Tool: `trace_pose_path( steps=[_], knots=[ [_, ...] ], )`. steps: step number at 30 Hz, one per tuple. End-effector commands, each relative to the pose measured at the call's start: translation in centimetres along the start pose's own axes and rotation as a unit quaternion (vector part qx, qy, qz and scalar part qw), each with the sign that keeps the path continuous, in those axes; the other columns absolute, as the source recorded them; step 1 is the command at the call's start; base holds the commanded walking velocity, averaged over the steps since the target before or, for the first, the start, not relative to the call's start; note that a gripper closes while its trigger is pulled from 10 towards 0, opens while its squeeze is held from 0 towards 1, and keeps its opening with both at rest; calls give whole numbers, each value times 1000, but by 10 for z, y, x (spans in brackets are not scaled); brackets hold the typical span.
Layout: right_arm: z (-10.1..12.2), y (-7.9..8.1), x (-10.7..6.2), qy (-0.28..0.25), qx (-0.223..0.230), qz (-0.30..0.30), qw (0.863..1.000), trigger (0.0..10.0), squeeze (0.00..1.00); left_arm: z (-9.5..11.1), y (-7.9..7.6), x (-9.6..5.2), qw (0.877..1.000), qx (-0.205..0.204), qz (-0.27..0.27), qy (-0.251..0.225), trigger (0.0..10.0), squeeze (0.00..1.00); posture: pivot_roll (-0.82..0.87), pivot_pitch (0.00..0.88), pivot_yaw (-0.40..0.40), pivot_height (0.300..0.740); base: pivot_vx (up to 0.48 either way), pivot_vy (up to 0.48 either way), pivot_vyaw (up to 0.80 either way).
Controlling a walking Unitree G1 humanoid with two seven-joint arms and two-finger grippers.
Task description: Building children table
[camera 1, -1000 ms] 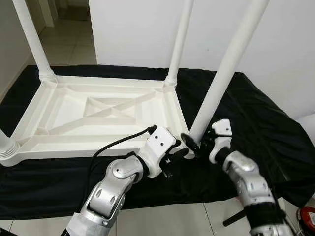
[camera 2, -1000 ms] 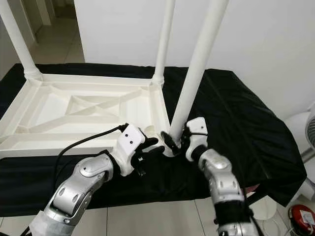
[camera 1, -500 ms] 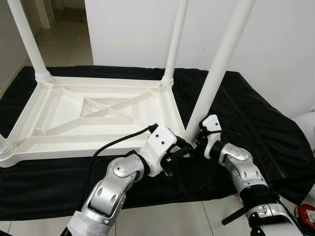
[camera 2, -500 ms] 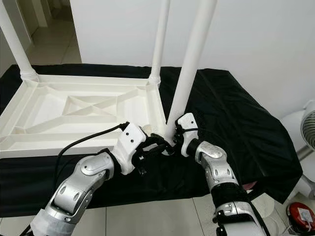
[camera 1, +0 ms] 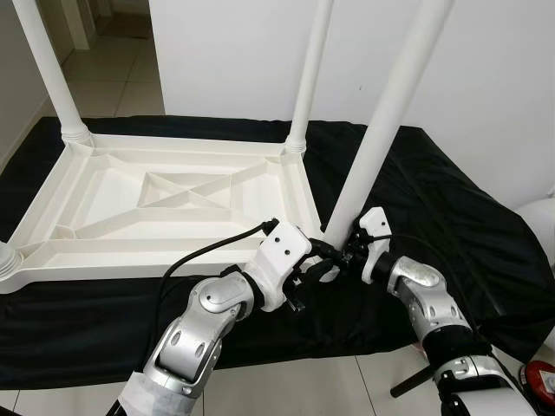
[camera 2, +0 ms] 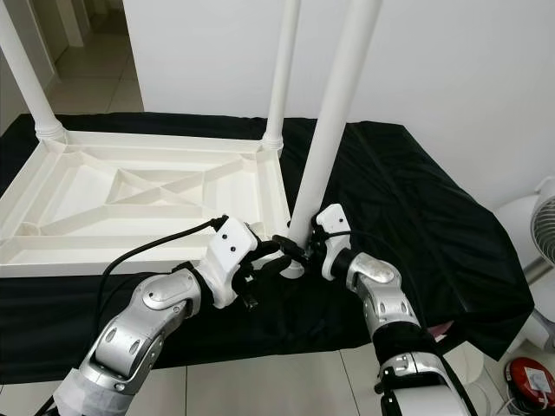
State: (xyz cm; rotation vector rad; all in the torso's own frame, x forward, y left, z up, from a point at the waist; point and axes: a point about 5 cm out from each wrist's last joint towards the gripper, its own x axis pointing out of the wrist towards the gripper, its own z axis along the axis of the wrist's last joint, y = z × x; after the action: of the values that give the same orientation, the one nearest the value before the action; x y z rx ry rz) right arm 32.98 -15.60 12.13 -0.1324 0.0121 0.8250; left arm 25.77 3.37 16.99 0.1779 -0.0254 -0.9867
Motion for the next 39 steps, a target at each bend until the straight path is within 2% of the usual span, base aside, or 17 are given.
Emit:
trace_pose_path(
  steps=[1, 3, 4, 6, 9, 11, 13, 16, 18, 19, 21, 22, 25, 30, 33, 34, 39],
  knots=[
    [-21, 10, -2, 42, 14, 10, 999, 0, 0, -3, 2, 1, 1000, 1, 25, 5, 10000, 0, -16, 0, -91, 740, 0, 0, 0],
    [-21, 10, -2, 42, 12, 8, 999, 0, 0, -3, 2, 1, 1000, 0, 25, 5, 10000, 0, -16, 0, -91, 740, 0, 0, 0],
    [-23, 7, -3, 48, 24, -28, 998, 10000, 0, -3, 1, 1, 1000, 0, 26, 6, 10000, 0, -16, 0, -102, 740, 0, 0, 0],
    [-23, 7, -3, 48, 24, -28, 998, 10000, 0, -3, 1, 1, 1000, 0, 26, 6, 10000, 0, -16, 0, -102, 740, 0, 0, 0],
    [-24, 8, -5, 48, 52, -139, 988, 10000, 0, -6, -1, 0, 1000, -4, 27, 8, 10000, 0, -18, 0, -107, 740, 0, 0, 0],
    [-24, 8, -5, 48, 52, -139, 988, 10000, 0, -6, -1, 0, 1000, -4, 27, 8, 10000, 0, -18, 0, -107, 740, 0, 0, 0],
    [-22, 12, -5, 41, 83, -199, 976, 10000, 0, -7, -2, 0, 1000, -5, 27, 9, 10000, 0, -18, 0, -107, 740, 0, 0, 0],
    [-23, 16, -6, 40, 96, -229, 968, 10000, 0, -8, -2, -1, 1000, -6, 27, 10, 10000, 0, -18, 0, -107, 740, 0, 0, 0],
    [-23, 30, -7, 40, 109, -285, 951, 10000, 0, -8, -3, -1, 1000, -6, 26, 11, 10000, 0, -22, 0, -104, 740, 0, 0, 0],
    [-23, 30, -7, 40, 109, -285, 951, 10000, 0, -8, -3, -1, 1000, -6, 26, 11, 10000, 0, -22, 0, -104, 740, 0, 0, 0],
    [-23, 42, -7, 43, 111, -325, 938, 10000, 0, -8, -3, -1, 1000, -5, 25, 12, 10000, 0, -23, 0, -103, 740, 0, 0, 0],
    [-23, 42, -7, 43, 111, -325, 938, 10000, 0, -8, -3, -1, 1000, -5, 25, 12, 10000, 0, -23, 0, -103, 740, 0, 0, 0],
    [-18, 56, -5, 41, 117, -379, 917, 10000, 0, -9, -3, -1, 1000, -5, 23, 13, 10000, 0, -27, 0, -100, 740, 0, 0, 0],
    [-15, 59, -3, 45, 111, -383, 916, 10000, 0, -9, -3, -1, 1000, -6, 22, 12, 10000, 0, -27, 0, -100, 740, 0, 0, 0],
    [-14, 52, -11, 48, 113, -405, 906, 10000, 0, -9, -3, -1, 1000, -4, 20, 13, 10000, 0, -31, 0, -94, 740, 0, 0, 0],
    [-13, 49, -13, 44, 115, -407, 905, 10000, 1000, -9, -2, -1, 1000, -4, 20, 13, 10000, 0, -33, 0, -93, 740, 0, 0, 0],
    [-9, 44, -15, 30, 116, -393, 912, 10000, 1000, -8, -2, 0, 1000, -3, 21, 11, 10000, 0, -32, 0, -96, 740, 0, 0, 0]
  ],
)
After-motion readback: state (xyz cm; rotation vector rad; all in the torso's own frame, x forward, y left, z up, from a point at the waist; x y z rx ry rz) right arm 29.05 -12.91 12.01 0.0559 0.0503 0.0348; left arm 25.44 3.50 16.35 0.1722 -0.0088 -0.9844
